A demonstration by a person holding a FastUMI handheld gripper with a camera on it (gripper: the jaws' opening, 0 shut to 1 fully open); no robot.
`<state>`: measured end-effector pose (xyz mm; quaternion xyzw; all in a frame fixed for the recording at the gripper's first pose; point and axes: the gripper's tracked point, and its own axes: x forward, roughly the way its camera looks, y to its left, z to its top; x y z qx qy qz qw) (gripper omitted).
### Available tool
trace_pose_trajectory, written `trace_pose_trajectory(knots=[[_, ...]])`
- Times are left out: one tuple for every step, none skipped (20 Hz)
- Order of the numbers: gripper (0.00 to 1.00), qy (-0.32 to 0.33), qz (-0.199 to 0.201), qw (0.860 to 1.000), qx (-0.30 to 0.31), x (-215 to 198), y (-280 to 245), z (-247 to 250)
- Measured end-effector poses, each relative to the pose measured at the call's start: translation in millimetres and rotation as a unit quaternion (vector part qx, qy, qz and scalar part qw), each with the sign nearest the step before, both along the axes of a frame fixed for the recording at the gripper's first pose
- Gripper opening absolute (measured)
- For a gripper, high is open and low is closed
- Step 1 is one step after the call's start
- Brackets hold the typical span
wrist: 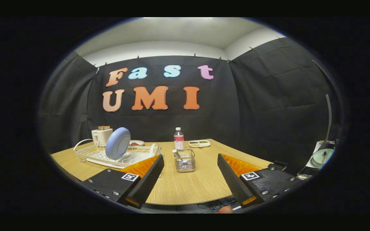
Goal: Take the plate from the dish rack, then take the spoon from the basket and place it into the plate.
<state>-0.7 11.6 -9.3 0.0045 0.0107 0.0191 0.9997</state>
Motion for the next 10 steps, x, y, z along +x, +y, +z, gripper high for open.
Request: trace_pose_trajectory(knots=[[0.99, -0.002, 0.001, 1.0, 0.0, 0.6, 1.1, 1.1], [0.99, -0.003, -0.001, 1.0, 0.0, 1.6, 1.0, -0.1], [0.99, -0.002, -0.001, 1.0, 0.001, 3.2, 1.7, -0.9], [0.99, 0.003, 0.0, 1.0, 0.0, 4.4, 4.7, -4.9], [0.99, 0.007, 0.0, 1.0, -0.001, 5.6, 6.0, -7.2], [0.99, 0.006, 0.0, 1.0, -0.003, 5.6, 7.3, -6.7], [0.99, 0.007, 0.001, 1.0, -0.004, 7.3, 9.4, -6.3], [0.99, 0.008, 0.004, 1.0, -0.004, 8.8, 13.3, -7.0], [0.99, 0.009, 0.007, 1.0, -0.003, 10.2, 18.0, -6.7], [0.99, 0.009, 0.011, 1.0, -0.004, 12.7, 23.1, -5.4]])
